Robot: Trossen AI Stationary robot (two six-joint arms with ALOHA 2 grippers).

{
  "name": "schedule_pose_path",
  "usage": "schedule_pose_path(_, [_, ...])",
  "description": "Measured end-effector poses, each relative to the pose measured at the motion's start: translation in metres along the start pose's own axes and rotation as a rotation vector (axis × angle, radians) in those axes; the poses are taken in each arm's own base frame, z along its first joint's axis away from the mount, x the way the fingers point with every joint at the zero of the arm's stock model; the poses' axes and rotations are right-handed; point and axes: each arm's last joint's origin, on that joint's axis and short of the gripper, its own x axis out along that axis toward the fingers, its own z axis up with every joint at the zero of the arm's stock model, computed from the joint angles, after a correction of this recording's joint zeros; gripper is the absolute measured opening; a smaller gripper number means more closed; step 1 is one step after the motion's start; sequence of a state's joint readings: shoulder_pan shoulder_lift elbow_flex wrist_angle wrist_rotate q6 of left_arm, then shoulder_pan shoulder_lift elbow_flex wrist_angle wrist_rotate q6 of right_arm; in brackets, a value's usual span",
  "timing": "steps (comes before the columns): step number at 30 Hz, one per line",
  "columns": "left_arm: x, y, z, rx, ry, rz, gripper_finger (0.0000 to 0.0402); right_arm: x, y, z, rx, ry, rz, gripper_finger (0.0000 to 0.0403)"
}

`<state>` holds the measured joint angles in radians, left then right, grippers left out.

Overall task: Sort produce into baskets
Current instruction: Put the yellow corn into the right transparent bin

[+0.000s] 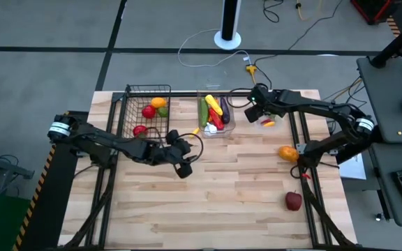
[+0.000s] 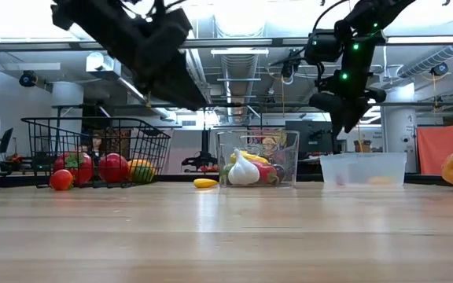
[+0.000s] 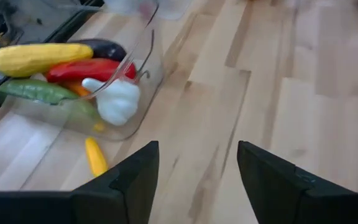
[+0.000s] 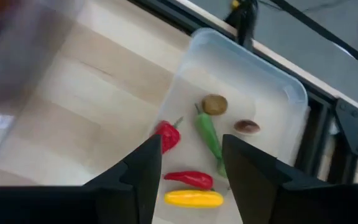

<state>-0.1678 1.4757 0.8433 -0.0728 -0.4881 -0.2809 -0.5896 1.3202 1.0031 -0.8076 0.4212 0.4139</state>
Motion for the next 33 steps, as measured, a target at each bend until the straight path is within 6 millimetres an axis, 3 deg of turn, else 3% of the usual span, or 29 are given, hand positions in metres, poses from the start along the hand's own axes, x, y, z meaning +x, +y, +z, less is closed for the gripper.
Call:
schedule_pose_path(5, [0.02,0.0,-0.01,0.065,0.061,0.033,0.023,-0.007,0.0,0.001,-0.001,-0.038,0.032,0.017])
schedule_pose_path(10, [0.043,-0.002,-0.018,0.153,0.116,0.092,0.0235,-0.01,0.0,0.001,-0.002,-0.05,0.041,0.0171])
schedule_pose_path(18, [0.072,0.021,-0.031,0.134,0.206,0.205,0.0235,-0.013,0.006,-0.001,-0.026,-0.057,0.057,0.0173])
schedule_pose_path(33, [0.1,0.043,-0.032,0.112,0.26,0.281,0.0232,-0.014,0.008,-0.002,-0.05,-0.06,0.061,0.0172])
